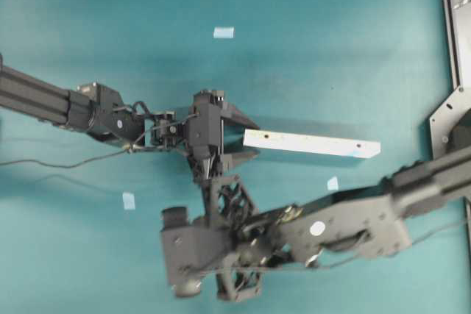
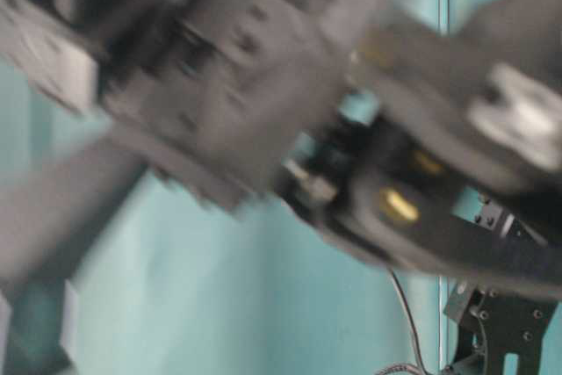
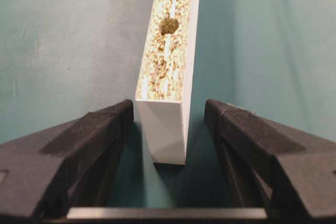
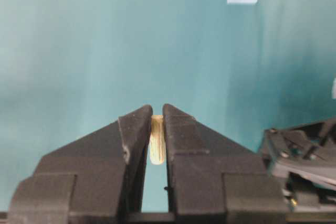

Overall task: Move the wooden board into place and insert the rod into its hole.
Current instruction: 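Carry the dowel with the right gripper toward the board's free end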

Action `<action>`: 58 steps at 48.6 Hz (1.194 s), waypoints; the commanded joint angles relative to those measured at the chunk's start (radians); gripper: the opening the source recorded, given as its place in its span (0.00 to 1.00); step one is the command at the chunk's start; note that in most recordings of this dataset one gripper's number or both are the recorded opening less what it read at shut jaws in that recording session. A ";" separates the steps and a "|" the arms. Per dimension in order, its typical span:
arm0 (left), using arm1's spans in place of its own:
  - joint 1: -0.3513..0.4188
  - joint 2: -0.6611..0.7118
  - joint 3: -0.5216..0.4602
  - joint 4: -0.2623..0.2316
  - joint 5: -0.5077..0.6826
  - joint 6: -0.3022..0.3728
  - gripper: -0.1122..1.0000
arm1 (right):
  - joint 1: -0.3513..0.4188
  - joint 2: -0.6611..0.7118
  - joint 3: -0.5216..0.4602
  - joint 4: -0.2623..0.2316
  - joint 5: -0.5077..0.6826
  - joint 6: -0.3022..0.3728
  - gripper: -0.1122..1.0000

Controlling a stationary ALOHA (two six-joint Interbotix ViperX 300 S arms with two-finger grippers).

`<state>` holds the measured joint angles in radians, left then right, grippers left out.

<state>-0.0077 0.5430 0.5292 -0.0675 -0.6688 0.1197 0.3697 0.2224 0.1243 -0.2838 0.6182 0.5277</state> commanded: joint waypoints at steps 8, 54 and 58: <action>-0.023 0.002 -0.015 0.003 0.023 0.003 0.76 | -0.012 -0.189 0.109 -0.017 -0.074 -0.002 0.18; -0.008 0.051 -0.135 0.005 0.064 0.002 0.73 | -0.215 -0.848 0.742 -0.017 -0.581 0.000 0.18; -0.009 0.043 -0.130 0.005 0.081 0.002 0.70 | -0.239 -0.904 0.785 -0.017 -0.581 0.002 0.18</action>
<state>-0.0077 0.5967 0.4065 -0.0660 -0.6136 0.1197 0.1503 -0.6335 0.8897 -0.2991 0.0506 0.5292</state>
